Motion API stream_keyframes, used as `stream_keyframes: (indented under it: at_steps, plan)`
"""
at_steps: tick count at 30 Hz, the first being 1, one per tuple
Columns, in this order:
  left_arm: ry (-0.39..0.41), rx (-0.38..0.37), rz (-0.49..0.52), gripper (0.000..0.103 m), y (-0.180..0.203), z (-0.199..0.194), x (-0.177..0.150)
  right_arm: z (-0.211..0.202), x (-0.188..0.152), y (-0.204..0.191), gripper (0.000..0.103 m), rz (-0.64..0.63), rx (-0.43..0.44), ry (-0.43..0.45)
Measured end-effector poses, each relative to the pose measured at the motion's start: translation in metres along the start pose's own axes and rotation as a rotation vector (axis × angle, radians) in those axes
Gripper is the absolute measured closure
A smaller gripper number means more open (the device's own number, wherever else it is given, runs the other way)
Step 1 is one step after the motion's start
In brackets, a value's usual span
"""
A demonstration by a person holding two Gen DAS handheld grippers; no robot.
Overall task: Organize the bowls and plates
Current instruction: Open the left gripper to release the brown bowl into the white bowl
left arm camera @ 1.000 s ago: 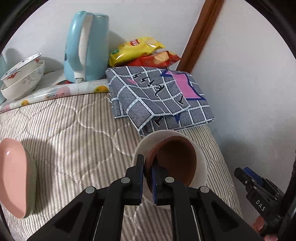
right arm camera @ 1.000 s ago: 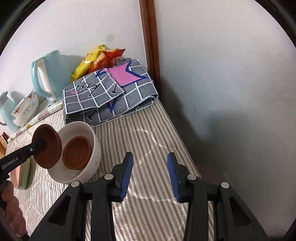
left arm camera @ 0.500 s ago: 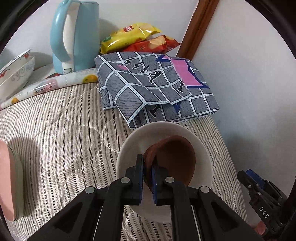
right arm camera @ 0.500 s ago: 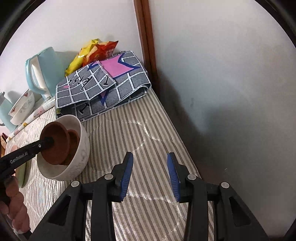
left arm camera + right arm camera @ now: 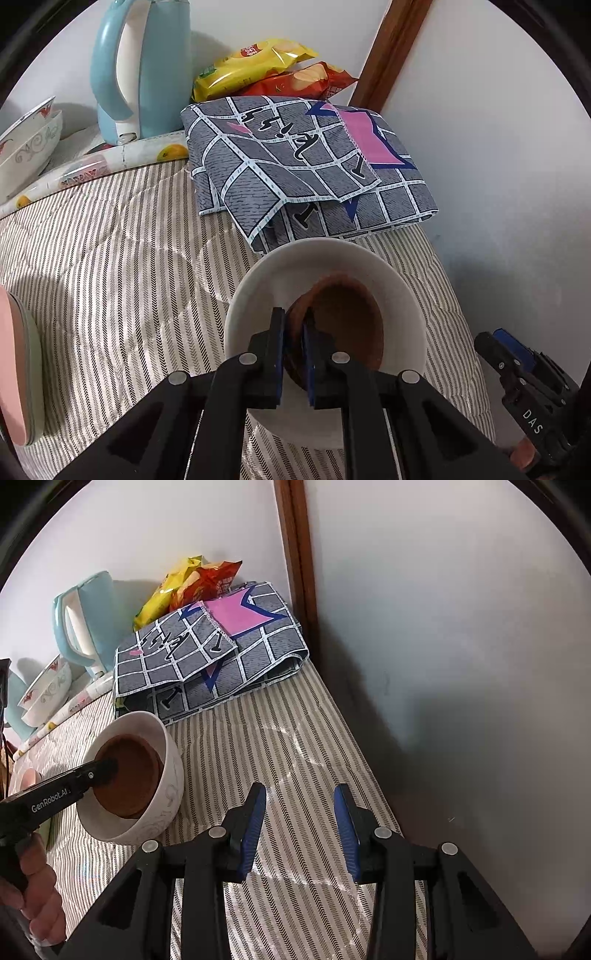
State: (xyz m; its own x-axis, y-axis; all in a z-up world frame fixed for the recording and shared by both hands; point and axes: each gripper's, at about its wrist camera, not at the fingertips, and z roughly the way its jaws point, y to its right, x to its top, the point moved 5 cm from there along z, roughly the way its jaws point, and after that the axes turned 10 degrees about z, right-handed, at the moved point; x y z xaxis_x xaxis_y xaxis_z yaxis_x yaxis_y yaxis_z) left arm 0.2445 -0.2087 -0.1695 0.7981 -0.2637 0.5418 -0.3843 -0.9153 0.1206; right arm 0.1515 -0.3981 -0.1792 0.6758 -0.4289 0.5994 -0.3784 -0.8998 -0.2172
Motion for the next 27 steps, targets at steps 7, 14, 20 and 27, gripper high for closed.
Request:
stream_keyframes:
  at_steps: [7, 14, 20, 27]
  plan:
    - [0.015, -0.014, 0.009, 0.088, 0.002, -0.013, 0.002, -0.005, 0.001, -0.007, 0.065, -0.013, 0.009, 0.006]
    - [0.074, 0.005, 0.003, 0.085, -0.004, -0.038, 0.007, -0.01, 0.006, -0.022, 0.065, -0.031, 0.03, 0.014]
    - [0.074, 0.03, -0.051, 0.085, -0.03, -0.044, 0.003, -0.012, 0.005, -0.042, 0.065, -0.043, 0.074, 0.0]
    - [0.049, 0.0, -0.106, 0.085, -0.053, -0.041, -0.007, -0.004, 0.001, -0.068, 0.065, -0.061, 0.121, -0.04]
